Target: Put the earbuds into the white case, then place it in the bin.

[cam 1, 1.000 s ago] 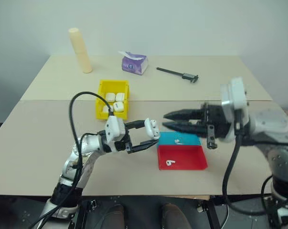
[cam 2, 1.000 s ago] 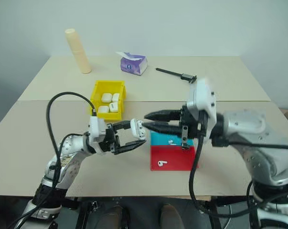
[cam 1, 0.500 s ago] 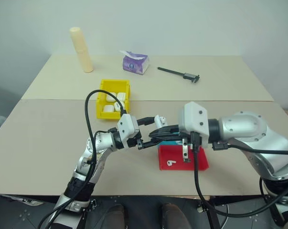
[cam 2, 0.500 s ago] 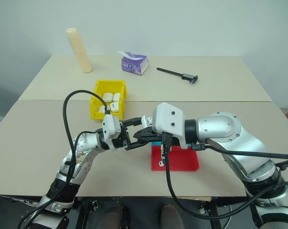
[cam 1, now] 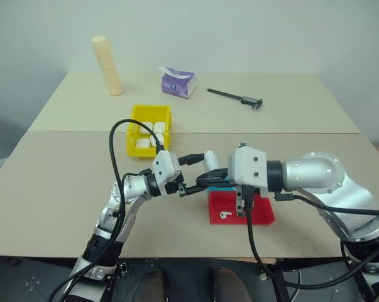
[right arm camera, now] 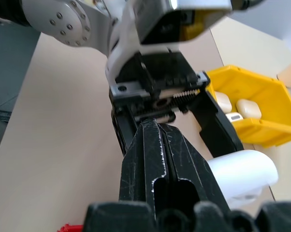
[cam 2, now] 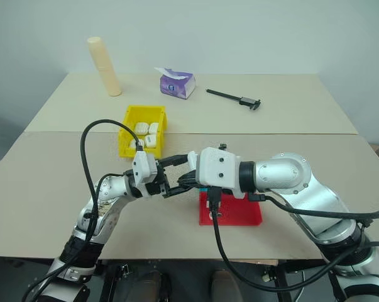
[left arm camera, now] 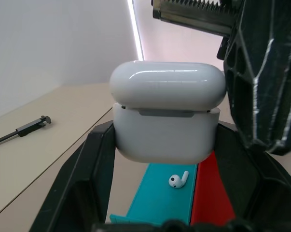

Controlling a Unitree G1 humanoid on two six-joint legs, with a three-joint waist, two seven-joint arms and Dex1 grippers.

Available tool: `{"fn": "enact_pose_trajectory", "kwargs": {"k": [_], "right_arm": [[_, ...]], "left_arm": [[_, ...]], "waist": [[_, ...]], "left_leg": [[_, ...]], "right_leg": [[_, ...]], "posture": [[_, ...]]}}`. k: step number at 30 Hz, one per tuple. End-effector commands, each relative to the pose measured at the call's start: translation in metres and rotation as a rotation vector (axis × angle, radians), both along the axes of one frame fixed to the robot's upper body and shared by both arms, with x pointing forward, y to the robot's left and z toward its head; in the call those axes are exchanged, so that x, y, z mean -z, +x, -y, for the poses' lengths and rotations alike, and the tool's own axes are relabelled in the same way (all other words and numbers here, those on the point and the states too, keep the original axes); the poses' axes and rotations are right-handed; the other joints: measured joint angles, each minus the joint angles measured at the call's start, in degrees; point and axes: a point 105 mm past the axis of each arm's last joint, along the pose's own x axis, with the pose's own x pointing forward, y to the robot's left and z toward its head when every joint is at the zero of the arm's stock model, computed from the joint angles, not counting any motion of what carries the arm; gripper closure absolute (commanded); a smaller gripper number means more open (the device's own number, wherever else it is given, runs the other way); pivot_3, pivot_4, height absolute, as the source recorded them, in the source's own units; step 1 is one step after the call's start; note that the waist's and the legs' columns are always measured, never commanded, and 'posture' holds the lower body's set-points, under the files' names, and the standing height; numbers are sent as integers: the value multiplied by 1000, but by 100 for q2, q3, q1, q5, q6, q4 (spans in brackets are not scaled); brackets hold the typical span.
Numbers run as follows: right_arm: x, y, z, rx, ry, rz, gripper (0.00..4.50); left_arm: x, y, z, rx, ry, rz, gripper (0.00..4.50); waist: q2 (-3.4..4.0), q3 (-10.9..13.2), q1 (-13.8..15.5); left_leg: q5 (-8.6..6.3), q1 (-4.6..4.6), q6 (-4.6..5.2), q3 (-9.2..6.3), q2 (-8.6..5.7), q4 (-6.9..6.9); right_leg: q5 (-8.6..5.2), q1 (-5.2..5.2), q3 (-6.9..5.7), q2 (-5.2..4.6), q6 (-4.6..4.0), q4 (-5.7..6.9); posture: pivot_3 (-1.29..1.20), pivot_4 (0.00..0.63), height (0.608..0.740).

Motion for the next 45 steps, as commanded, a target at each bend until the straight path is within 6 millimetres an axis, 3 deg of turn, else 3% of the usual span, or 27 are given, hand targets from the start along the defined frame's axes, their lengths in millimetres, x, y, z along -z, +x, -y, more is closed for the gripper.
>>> {"fn": "enact_pose_trajectory", "kwargs": {"k": [1, 4, 8, 12, 16, 18, 22, 25, 28, 33, 40, 41, 45], "right_arm": [[-13, 2, 8, 36, 21, 58, 4476], [-19, 1, 9, 40, 53, 64, 4476], [-50, -17, 9, -49, 222, 47, 4476], [-73, -21, 22, -46, 368, 30, 4476], [-54, -2, 38, 94, 303, 18, 4476], [-47, 1, 41, 109, 302, -9, 4476], [-33, 8, 44, 139, 269, -34, 4476], [-27, 11, 43, 155, 251, -43, 4476], [-23, 13, 45, 175, 239, -45, 4476], [-17, 12, 49, 206, 203, -40, 4500], [-11, 12, 51, 228, 188, -42, 4500], [-11, 12, 52, 231, 181, -39, 4500], [-7, 13, 65, 246, 127, -25, 4500]], "left_arm": [[-15, -7, -1, 25, -36, 69, 1729], [-15, -7, -1, 22, -38, 71, 1729], [-20, -2, -9, -26, -67, 80, 1729], [-38, 18, -24, -227, -135, 112, 1729], [-62, 69, -47, -596, -146, 68, 1729], [-72, 84, -60, -737, -184, 88, 1729], [-69, 115, -82, -993, -136, 26, 1729], [-59, 130, -85, -1083, -100, -26, 1729], [-51, 138, -83, -1104, -85, -72, 1729], [-48, 148, -78, -1132, -58, -105, 66], [-55, 145, -79, -1113, -83, -69, 29], [-57, 140, -79, -1074, -63, -39, 29], [-52, 108, -75, -666, -162, -226, 29]], "waist": [[0, 0, 1], [0, 0, 0], [-1, 1, 0], [-2, 1, 4], [-6, 2, 59], [-7, 1, 72], [-6, 1, 53], [-7, 1, 60], [-8, 2, 93], [-8, 2, 133], [-8, 2, 120], [-8, 2, 118], [-6, 1, 65]], "left_leg": [[0, 0, 0, -1, 0, 0], [0, -1, 0, 0, 0, 0], [0, 0, 0, 0, 0, 0], [0, 1, 0, -4, 1, 0], [3, 5, 4, -9, -4, 2], [3, 6, 5, -8, -7, 3], [1, -6, 9, -5, -6, 2], [1, -11, 9, -3, -6, 2], [2, -18, 7, -3, -6, 2], [3, -25, 6, 2, -8, 2], [4, -26, 3, 4, -8, 2], [5, -26, 2, 4, -7, 2], [8, -26, -4, 11, -4, 1]], "right_leg": [[0, 0, -1, 0, 0, 0], [0, 1, 0, 0, 0, -2], [0, 1, 0, 0, 0, -1], [1, 5, 0, 0, 0, -1], [3, 15, -7, -3, 4, -2], [6, 18, -4, -3, 9, -6], [8, 10, 1, -2, 12, -24], [9, 4, 0, -2, 13, -24], [11, 1, -6, -3, 15, -24], [11, -2, -10, -3, 15, -26], [13, -2, -9, -2, 14, -27], [13, -2, -10, -1, 13, -26], [13, -6, -10, 1, 13, -25]], "posture": [[0, 150, 740], [0, 150, 740], [0, 150, 740], [0, 150, 740], [0, 150, 740], [0, 150, 740], [0, 150, 740], [0, 150, 740], [0, 150, 740], [0, 150, 740], [0, 150, 740], [0, 150, 740], [0, 150, 740]]}}
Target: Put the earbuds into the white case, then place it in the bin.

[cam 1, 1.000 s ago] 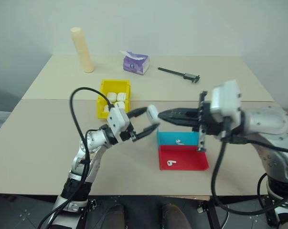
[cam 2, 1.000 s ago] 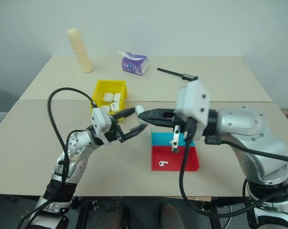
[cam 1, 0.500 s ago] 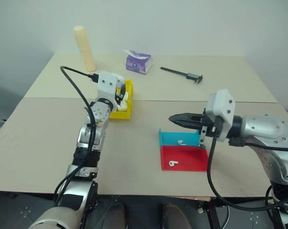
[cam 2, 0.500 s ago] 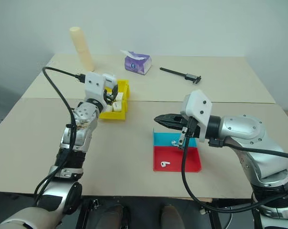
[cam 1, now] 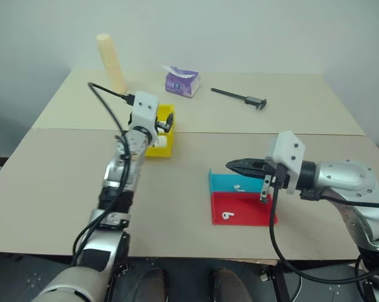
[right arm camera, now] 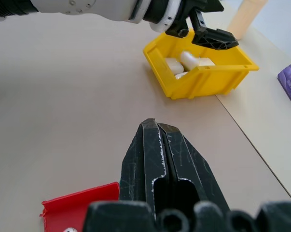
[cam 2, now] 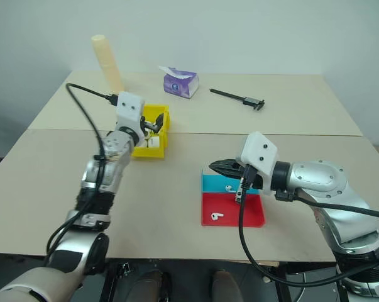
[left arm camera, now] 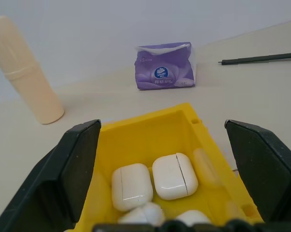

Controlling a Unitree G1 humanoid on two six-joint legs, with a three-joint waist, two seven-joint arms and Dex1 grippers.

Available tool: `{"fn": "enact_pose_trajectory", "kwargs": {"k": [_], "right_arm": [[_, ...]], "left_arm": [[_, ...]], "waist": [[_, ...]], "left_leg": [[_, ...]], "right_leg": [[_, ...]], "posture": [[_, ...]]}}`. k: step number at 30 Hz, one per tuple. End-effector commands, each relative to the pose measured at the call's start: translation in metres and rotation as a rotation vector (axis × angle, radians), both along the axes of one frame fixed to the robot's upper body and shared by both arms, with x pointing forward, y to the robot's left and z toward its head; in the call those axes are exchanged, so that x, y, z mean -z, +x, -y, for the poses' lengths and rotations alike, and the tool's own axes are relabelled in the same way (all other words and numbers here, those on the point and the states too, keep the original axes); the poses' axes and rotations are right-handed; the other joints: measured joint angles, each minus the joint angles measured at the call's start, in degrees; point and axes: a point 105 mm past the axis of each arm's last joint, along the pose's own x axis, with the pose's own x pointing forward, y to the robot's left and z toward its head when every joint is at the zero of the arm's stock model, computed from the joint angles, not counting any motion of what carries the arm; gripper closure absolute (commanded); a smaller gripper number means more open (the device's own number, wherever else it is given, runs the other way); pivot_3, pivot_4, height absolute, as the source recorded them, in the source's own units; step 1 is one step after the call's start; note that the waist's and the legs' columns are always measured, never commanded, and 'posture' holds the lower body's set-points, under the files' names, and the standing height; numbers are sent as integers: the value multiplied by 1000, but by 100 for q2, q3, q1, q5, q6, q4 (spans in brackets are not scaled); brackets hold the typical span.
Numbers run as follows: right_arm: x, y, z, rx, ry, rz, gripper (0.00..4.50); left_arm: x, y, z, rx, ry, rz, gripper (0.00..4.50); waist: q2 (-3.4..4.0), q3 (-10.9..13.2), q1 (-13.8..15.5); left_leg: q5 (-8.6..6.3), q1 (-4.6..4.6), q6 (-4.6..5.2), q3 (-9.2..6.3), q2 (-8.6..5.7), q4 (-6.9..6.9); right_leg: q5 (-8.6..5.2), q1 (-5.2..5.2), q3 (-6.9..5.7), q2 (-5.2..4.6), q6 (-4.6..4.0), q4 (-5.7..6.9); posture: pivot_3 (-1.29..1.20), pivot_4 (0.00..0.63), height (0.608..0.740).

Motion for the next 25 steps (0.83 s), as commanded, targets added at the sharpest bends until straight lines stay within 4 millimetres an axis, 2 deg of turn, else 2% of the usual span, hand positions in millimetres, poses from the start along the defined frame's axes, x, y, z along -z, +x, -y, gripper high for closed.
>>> {"fn": "enact_pose_trajectory", "kwargs": {"k": [1, 3, 7, 14, 19, 25], "right_arm": [[-8, -2, 13, 6, -49, 70, 4500], [-6, -1, 21, 14, -82, 71, 4500], [-6, -3, 48, 0, -173, 48, 4500], [-11, -3, 87, -26, -283, 55, 4500], [-13, -6, 101, -67, -342, 82, 4500], [-10, -7, 106, -78, -366, 76, 4500]], "left_arm": [[-17, -32, 2, 270, -141, 38, 29], [-11, -46, -1, 314, -110, 23, 29], [1, -90, -20, 423, 6, -40, 29], [7, -151, -49, 554, 123, -152, 29], [11, -176, -65, 578, 184, -210, 29], [7, -186, -66, 592, 178, -188, 29]], "waist": [[0, 0, -9], [0, 0, -10], [0, 0, -20], [1, 0, -42], [2, 1, -50], [3, 1, -44]], "left_leg": [[1, 0, -1, 1, 0, 0], [2, 1, -4, 0, 0, 2], [1, 10, -2, -2, -1, 0], [0, 36, 0, -6, 5, -1], [-1, 42, 2, -2, 6, -4], [-2, 42, 2, -1, 6, -4]], "right_leg": [[0, 0, 1, -2, 0, -1], [0, 3, 0, -4, 1, -1], [0, 9, 2, -4, 1, 0], [-1, 25, 5, -4, 0, 0], [-2, 27, 7, -5, -2, -1], [-2, 27, 8, -5, -3, -1]], "posture": [[0, 150, 740], [0, 150, 740], [0, 150, 740], [0, 150, 740], [0, 150, 740], [0, 150, 740]]}}
